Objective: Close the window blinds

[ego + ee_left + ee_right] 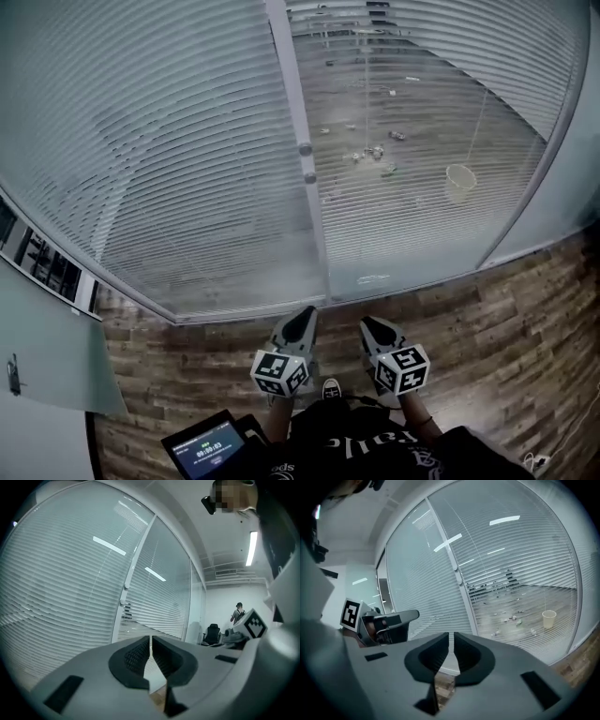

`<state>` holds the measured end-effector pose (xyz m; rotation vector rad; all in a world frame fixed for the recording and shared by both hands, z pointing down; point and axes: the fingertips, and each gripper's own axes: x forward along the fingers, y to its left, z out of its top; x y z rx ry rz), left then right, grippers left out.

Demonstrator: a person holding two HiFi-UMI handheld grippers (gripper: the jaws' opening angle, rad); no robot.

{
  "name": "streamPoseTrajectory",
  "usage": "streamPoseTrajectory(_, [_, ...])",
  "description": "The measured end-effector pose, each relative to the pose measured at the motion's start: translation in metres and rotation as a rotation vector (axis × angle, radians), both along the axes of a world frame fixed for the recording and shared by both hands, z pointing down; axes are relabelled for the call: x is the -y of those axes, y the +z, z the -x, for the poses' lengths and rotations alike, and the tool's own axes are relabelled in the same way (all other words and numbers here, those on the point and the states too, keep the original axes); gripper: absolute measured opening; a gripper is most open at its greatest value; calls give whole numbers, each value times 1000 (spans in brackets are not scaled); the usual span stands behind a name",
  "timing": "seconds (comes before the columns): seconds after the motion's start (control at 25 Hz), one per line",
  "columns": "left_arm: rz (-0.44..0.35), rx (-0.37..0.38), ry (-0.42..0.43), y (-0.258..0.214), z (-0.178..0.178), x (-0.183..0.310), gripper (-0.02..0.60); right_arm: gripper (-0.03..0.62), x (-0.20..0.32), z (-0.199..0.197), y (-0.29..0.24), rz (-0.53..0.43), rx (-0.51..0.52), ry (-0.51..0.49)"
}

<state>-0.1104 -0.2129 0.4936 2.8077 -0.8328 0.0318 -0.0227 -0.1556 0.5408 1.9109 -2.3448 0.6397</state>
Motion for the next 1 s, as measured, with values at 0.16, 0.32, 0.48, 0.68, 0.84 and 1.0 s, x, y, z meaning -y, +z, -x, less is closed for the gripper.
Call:
streamPoseTrajectory(0.16, [16, -14, 19, 4, -7, 34, 6, 44, 27, 0, 4, 22, -20, 9])
streamPoseTrajectory(0.32, [14, 4, 20, 9, -20, 56, 6, 44, 44, -7, 13, 58, -34, -2])
streamPoseTrajectory(0.48, [-47, 53, -15, -1, -28, 87, 6, 44, 70, -11, 12, 63, -29, -29])
streamPoseTrajectory(0.68, [-140, 109, -118, -18, -50, 136, 8, 44, 106, -34, 19, 71, -25, -101])
streamPoseTrajectory(0.84, [-131, 101, -210, -36, -82, 180, 109, 44, 136, -72, 13, 64, -31, -175])
streamPoseTrajectory(1.0, [-223, 161, -302, -51, -110, 220, 115, 44, 168, -113, 3, 37, -42, -227])
